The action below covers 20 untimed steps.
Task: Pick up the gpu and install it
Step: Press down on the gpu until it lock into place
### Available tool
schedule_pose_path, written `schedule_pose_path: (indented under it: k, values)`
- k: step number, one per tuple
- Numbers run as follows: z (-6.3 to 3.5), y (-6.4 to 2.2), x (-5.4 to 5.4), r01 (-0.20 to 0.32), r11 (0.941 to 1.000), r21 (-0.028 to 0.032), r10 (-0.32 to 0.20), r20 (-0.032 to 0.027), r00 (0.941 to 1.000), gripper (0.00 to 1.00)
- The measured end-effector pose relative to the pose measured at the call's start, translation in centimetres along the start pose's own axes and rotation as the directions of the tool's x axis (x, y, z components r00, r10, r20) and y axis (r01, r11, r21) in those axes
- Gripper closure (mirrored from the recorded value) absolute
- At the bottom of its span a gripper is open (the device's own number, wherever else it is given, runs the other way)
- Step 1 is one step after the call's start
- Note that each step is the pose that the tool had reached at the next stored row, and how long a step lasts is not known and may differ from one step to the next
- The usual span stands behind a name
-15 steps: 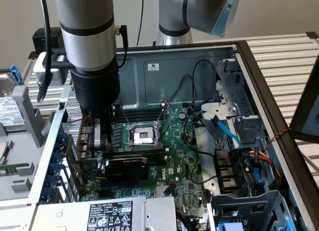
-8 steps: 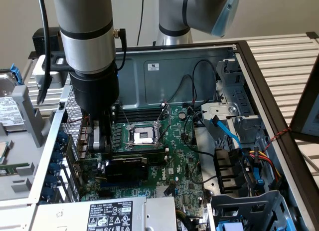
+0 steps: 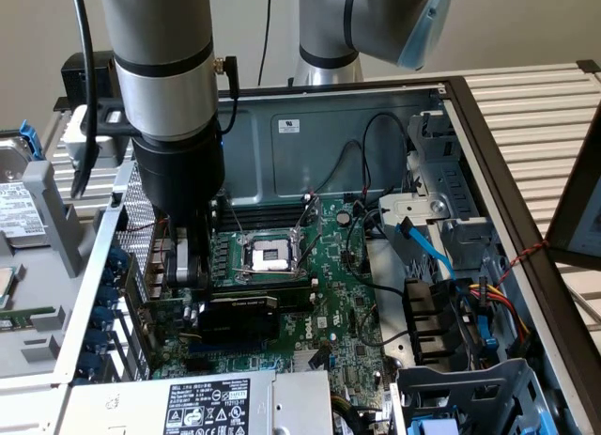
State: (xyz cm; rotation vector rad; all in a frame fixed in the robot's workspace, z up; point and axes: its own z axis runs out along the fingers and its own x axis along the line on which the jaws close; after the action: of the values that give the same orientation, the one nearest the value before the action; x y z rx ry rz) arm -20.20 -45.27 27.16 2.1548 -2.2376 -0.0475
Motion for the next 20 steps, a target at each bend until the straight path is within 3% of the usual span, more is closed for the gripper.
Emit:
schedule_pose_path:
  k: [20]
  values:
    - [0.26,0.31,0.00,0.000,1.0000,0.0000,0.000,0.0000,1.0000,0.89]
